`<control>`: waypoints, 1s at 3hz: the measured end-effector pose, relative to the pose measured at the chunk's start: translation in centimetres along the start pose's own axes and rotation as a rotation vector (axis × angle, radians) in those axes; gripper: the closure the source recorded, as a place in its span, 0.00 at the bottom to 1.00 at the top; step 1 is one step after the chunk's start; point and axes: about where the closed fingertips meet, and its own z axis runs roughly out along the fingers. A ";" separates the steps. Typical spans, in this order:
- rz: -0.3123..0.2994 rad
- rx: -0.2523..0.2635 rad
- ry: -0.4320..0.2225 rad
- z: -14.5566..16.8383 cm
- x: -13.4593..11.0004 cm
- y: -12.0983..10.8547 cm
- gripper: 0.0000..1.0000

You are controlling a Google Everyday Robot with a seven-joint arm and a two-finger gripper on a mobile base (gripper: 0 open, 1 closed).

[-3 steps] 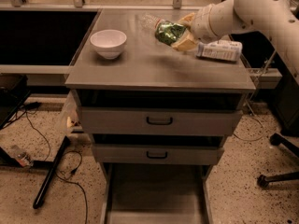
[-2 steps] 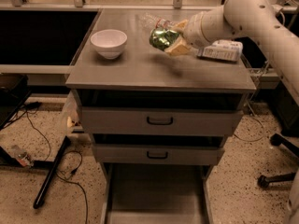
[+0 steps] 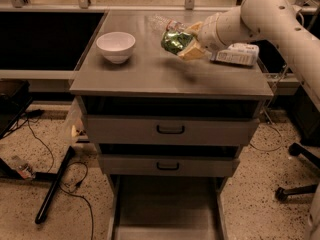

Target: Pick green can from bottom drawer and place on counter

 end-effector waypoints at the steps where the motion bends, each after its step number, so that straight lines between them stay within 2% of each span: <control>1: 0.000 0.000 0.000 0.0 0.0 0.0 0.36; 2: 0.000 0.000 0.000 0.0 0.0 0.0 0.11; 3: 0.000 0.000 0.000 0.0 0.0 0.0 0.00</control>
Offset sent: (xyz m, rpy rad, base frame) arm 0.0000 0.0000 0.0000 0.0000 0.0000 0.0000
